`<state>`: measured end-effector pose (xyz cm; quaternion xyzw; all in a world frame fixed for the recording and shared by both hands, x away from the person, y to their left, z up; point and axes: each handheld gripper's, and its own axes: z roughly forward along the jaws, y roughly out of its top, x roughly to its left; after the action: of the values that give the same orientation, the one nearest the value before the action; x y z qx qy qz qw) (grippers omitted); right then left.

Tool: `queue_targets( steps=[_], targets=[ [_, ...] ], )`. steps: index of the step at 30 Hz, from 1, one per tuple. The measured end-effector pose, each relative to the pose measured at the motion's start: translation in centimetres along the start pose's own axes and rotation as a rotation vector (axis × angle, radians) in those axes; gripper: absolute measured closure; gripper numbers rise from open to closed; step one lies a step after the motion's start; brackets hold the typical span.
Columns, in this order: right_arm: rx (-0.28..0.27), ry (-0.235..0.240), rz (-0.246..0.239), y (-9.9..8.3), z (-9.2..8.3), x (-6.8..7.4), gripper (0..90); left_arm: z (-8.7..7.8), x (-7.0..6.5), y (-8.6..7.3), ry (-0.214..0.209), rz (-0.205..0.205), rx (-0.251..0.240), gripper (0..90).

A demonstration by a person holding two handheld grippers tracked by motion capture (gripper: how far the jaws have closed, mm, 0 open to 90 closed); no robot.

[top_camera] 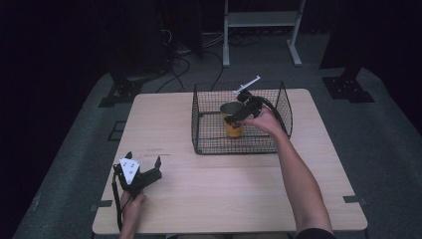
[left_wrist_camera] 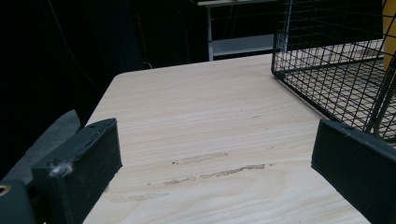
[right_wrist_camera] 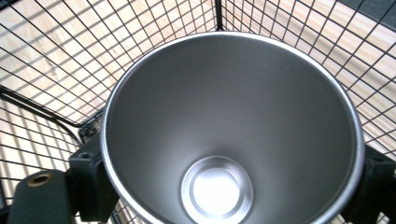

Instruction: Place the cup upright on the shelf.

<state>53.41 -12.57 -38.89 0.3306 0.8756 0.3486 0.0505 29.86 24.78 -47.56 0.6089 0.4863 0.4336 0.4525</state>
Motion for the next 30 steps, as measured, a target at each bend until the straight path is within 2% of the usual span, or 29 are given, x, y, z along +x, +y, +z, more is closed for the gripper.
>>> queue_targets(
  steps=[19,30],
  targets=[
    [0.024,-0.057,-0.066,-0.6,0.2,0.8,12.3,0.0,0.0,0.0,0.0,0.002,-0.001,0.8],
    [0.027,-0.075,-0.081,-0.4,0.1,1.3,6.0,0.0,0.0,0.0,0.0,0.003,-0.001,0.8]
  ],
)
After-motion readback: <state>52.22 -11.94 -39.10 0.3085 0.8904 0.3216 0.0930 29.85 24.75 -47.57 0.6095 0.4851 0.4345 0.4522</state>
